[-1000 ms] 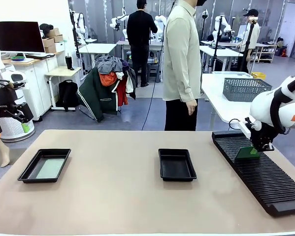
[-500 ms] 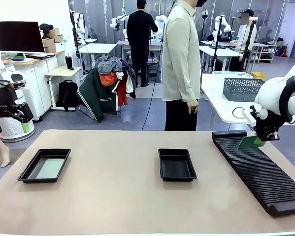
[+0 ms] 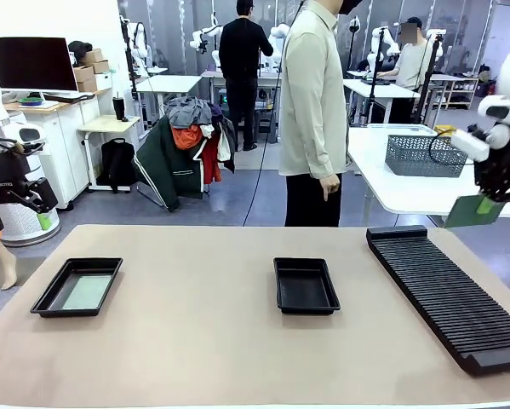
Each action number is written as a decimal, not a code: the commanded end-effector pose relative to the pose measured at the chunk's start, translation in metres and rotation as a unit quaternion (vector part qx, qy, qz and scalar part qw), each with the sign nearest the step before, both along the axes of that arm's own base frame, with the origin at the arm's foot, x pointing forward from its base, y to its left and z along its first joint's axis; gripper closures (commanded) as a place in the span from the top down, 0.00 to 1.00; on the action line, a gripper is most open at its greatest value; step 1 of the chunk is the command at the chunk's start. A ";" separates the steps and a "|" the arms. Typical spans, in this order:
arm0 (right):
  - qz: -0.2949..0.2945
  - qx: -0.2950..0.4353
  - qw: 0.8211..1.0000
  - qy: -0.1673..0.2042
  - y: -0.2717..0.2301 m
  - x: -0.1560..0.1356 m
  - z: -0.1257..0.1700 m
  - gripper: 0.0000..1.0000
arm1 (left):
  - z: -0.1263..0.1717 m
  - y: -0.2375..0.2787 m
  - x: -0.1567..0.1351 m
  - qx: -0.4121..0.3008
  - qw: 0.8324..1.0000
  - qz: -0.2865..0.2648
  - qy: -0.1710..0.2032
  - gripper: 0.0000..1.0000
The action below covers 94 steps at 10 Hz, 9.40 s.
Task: Inspect and transfer BCBs to ESD trays.
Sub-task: Pick up the Blank PCB from the PCB Rack and place it in the right ESD tray, then pick up the ESD tray and place it on the left side of the table.
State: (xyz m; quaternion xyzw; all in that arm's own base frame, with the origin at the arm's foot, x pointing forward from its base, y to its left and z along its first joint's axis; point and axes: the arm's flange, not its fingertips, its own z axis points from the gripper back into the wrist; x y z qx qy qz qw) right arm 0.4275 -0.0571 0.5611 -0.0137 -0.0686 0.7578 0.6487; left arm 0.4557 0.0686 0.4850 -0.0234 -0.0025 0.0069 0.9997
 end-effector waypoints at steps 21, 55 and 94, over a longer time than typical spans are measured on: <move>-0.310 0.117 0.925 0.185 0.022 0.008 0.034 0.03 | -0.002 0.000 0.000 -0.002 1.000 0.002 -0.005 1.00; -0.646 0.325 0.569 0.391 0.225 0.043 -0.293 0.03 | -0.002 0.000 0.000 -0.002 1.000 0.002 -0.005 1.00; -0.766 0.132 0.617 0.121 0.222 -0.018 -0.128 1.00 | -0.002 0.000 0.000 -0.002 1.000 0.002 -0.005 1.00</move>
